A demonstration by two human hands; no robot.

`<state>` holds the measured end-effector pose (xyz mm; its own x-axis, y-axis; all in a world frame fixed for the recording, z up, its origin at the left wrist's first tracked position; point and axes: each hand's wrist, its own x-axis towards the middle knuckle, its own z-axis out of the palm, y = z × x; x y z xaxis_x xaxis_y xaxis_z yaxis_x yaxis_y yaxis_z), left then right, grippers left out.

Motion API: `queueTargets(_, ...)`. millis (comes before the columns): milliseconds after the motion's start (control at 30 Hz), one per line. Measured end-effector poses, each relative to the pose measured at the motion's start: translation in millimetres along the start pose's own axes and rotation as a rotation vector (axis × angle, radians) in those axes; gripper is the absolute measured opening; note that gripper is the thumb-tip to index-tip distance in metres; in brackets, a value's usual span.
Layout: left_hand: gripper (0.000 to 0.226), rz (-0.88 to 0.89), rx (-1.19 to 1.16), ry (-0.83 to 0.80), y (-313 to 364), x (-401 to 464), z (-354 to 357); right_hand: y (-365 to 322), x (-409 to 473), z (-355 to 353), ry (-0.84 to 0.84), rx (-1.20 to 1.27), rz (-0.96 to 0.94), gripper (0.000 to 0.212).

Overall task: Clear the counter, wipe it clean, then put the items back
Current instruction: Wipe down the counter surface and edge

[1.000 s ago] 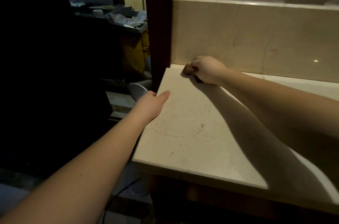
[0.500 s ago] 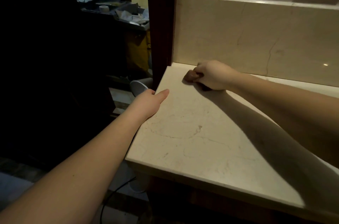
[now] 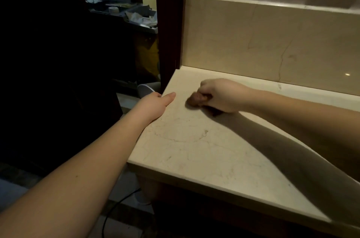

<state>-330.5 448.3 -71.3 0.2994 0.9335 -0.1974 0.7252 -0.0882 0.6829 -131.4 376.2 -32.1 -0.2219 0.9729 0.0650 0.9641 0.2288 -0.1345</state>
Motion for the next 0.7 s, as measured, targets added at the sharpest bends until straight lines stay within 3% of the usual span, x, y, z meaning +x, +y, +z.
queueTargets(67,0.061,0.007,0.002,-0.015,-1.3,0.5,-0.7,-0.5,-9.7,-0.3,-0.018,0.023,-0.016,0.017)
queueTargets(267,0.062,-0.013,0.023,-0.044,5.8,-8.7,-4.6,14.6,32.1,-0.1,0.055,-0.049,0.255,0.014)
queueTargets(500,0.071,-0.05,-0.115,-0.13,2.3,-22.7,-14.6,-47.8,-41.6,2.3,-0.042,0.009,-0.061,0.013)
queueTargets(600,0.068,-0.098,-0.161,-0.155,-9.0,-33.5,-14.2,-30.3,-24.1,-3.5,-0.005,-0.019,0.087,0.01)
queueTargets(700,0.061,-0.077,-0.143,-0.171,-19.2,-44.6,-10.1,-5.1,17.7,-3.2,0.067,-0.058,0.312,0.02)
